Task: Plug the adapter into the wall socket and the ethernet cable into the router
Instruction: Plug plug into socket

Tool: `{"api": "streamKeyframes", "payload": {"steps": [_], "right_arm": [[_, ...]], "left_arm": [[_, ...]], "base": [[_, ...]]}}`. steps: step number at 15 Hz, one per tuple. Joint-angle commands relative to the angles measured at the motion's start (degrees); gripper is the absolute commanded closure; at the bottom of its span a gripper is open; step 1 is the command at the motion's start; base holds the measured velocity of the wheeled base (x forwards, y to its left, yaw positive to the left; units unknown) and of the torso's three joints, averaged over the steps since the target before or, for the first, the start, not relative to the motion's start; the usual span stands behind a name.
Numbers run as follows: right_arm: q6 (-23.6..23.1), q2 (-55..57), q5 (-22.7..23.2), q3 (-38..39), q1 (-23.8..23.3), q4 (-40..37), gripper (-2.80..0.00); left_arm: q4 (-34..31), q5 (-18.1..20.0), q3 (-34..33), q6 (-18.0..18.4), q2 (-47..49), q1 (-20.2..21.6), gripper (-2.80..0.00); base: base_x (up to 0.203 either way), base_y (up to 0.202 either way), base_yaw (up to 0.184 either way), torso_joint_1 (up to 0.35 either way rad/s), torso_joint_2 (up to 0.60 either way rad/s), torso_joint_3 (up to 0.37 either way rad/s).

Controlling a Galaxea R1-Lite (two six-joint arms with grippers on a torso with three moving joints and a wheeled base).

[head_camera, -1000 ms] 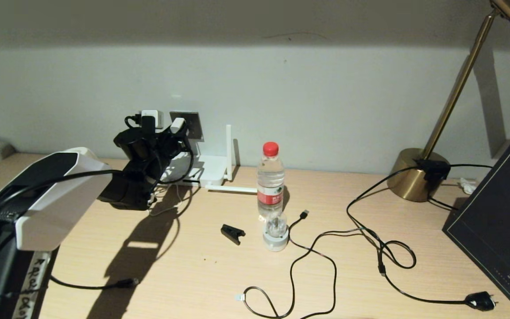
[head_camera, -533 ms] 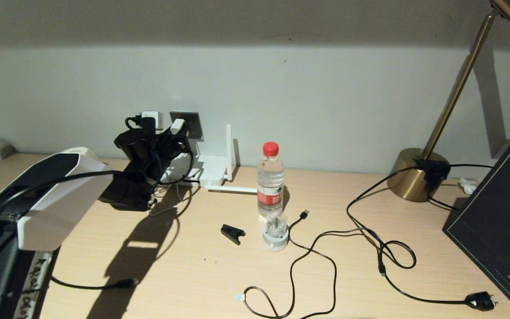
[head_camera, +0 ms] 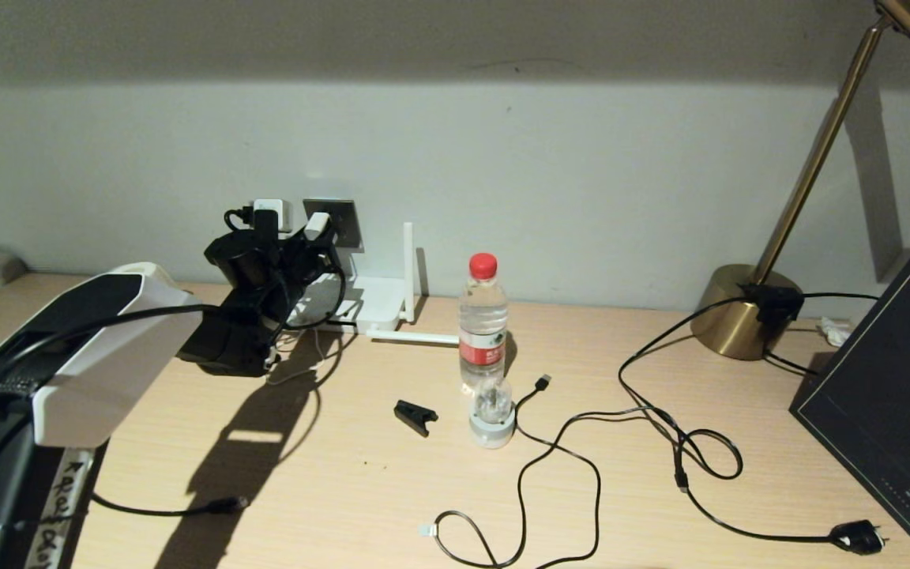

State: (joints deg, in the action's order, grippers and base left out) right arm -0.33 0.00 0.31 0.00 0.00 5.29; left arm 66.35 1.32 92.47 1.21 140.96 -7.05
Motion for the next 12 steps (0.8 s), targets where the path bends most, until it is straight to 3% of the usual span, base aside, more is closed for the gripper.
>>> {"api": "streamKeyframes", "payload": {"steps": [1,12], "right_arm": [[-0.02,0.09,0.04,2.02,0.00,0.07,0.00],[-0.02,0.09,0.04,2.02,0.00,0.07,0.00]], "left_arm": [[0.27,0.00,0.00,0.02,0.02,0.01,0.00],[0.62,0.00,-0.36,0.02,-0.42,-0.07,0.00]], "base": [[0.000,0.000,0.000,0.000,0.00,0.000],[0.000,0.000,0.000,0.000,0.00,0.000]]}}
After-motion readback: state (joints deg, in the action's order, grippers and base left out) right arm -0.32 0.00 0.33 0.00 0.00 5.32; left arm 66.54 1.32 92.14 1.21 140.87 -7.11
